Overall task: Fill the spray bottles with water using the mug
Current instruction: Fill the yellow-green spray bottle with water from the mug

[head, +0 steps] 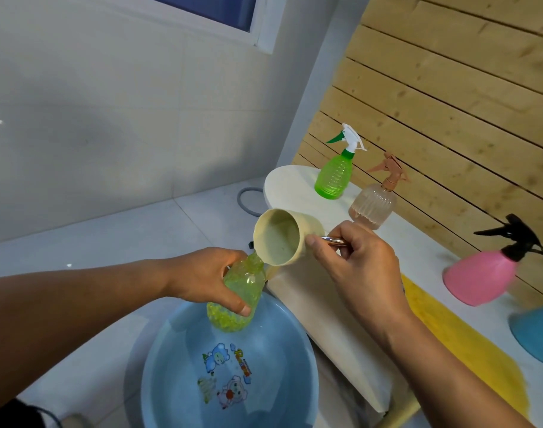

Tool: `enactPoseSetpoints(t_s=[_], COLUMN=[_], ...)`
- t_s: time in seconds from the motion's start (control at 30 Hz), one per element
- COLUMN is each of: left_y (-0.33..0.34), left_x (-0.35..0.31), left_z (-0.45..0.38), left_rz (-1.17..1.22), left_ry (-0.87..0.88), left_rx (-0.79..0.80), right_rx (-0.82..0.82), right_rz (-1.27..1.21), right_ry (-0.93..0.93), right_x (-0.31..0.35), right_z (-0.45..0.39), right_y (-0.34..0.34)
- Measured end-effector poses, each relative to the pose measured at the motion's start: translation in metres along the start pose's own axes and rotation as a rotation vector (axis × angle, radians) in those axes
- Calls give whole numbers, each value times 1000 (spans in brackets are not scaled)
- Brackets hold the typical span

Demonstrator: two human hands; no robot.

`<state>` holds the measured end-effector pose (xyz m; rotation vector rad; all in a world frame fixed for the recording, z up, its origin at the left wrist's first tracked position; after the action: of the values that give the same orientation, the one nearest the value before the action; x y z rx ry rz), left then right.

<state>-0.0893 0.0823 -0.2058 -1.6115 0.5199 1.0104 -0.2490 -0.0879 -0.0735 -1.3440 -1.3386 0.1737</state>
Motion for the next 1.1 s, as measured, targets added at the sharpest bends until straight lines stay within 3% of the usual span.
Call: enactPoseSetpoints(t_s=[1.1], left_y=[1], left_x=[-2], left_z=[-1], left_rz=[-21], left_ry=[8], left_rx=[5], right_rx=[-171], right_rz=[210], right_ry=[-223], right_x=[12], right_z=[7], right_y=[-5])
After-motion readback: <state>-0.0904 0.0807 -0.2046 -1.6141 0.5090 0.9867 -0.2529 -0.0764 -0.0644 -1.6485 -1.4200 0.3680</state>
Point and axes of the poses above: each hand's wrist, its own z-axis away from the middle knuckle, its own y-axis out of the palm, x = y × z, the point moved 4 cm from there along -z, towards the middle knuckle, and after that the axes turned 11 degrees about y, right-handed, at the moved point
